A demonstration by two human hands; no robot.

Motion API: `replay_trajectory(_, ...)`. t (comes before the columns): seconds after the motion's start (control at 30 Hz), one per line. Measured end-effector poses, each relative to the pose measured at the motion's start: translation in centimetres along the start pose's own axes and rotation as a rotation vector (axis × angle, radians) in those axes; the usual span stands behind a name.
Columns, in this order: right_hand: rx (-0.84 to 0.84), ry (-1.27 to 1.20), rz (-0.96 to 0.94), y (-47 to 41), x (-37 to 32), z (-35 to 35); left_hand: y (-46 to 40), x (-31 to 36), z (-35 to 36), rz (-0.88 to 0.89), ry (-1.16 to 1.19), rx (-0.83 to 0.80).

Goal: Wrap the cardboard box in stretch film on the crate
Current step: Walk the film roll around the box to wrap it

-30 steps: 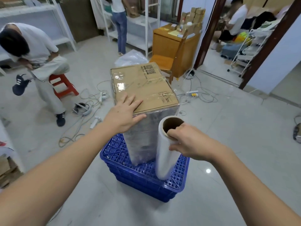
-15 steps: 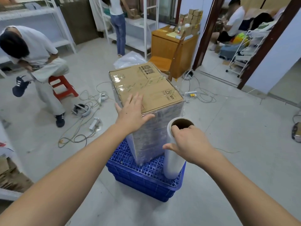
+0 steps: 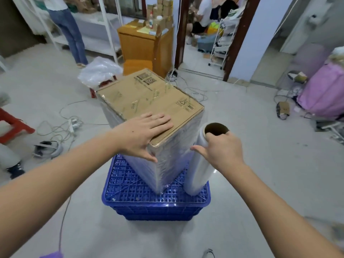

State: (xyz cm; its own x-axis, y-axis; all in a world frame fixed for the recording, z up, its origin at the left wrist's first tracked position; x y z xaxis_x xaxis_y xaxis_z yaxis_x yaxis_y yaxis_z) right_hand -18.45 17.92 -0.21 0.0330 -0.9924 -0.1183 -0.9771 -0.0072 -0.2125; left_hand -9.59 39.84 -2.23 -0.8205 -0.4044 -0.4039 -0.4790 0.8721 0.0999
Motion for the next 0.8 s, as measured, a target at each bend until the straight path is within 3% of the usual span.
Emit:
replay_trajectory(0.13,0.114,-0.079,-0.015,0.5,-0.2,0.4,-0.2,0.1,0.6,0.021,-0.046,0.096)
replay_trajectory(0.27,0.096,-0.174,-0.051,1.9,0.2,0.2,0.1,0.2,0.7,0.034,-0.078,0.197)
replay_trajectory(0.57,0.053,-0.252,-0.196,3.8,0.8,0.2,-2.8,2.1,-0.8,-0.095,-0.061,0.155)
replay_trajectory(0.8,-0.112,-0.197,-0.32,3.8,-0.3,-0.2,-4.8,3.6,-1.9,-0.172,-0.046,0.097)
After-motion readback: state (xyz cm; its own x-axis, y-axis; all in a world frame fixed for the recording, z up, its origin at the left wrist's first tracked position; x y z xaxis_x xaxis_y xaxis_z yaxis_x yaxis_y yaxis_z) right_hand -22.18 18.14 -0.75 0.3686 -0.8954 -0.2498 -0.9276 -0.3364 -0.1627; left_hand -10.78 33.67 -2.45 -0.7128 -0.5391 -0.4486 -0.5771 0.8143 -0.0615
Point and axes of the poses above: each hand's wrist, its own y-axis away from the middle knuckle, its own z-axis out of the palm, x = y × z, the point moved 6 cm from there along -y, towards the middle knuckle, and after that the axes turned 15 degrees about -y, right-handed, at the moved point
